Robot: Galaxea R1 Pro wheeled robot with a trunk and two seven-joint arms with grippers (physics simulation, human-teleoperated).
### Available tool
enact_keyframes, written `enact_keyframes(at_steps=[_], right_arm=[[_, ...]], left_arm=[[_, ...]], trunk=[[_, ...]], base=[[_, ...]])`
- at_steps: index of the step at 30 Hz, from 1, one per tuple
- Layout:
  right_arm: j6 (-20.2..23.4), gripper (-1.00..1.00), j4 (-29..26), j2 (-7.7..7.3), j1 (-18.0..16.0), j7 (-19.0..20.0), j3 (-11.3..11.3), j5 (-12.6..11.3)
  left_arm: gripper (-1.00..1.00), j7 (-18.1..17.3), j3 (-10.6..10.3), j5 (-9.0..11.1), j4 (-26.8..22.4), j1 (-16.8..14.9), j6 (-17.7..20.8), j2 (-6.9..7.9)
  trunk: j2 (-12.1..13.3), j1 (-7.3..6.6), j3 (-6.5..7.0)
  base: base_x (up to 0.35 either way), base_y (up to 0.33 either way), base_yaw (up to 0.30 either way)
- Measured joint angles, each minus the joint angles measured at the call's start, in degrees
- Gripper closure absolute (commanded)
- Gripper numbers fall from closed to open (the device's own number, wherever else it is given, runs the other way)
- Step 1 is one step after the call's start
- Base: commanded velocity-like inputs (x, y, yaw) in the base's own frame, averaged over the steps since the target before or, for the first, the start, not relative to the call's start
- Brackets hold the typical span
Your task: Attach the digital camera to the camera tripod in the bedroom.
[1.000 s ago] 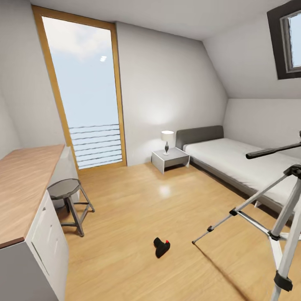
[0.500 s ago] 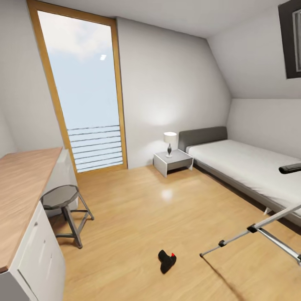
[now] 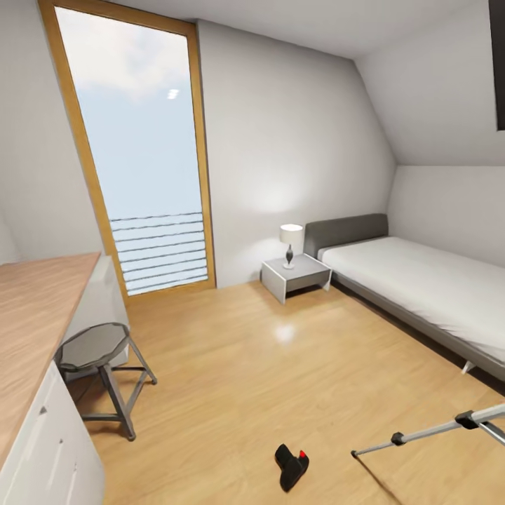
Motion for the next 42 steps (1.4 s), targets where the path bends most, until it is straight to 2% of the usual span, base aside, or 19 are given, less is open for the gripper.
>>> enact_keyframes(at_steps=[12,42], right_arm=[[0.0,-1.0,0.0,0.15,0.0,0.1,-0.1,0.0],[0.0,-1.0,0.0,0.08,0.0,0.0,-0.1,0.0]], left_arm=[[-1.0,0.0,0.0,0.0,0.0,0.0,0.0,0.0],[-1.0,0.0,0.1,0.0,0.0,0.0,0.0,0.0]], trunk=[[0.0,0.02,0.0],[0.0,0.03,0.0]], base=[[0.209,0.023,-0.155],[0.009,0.0,-0.244]])
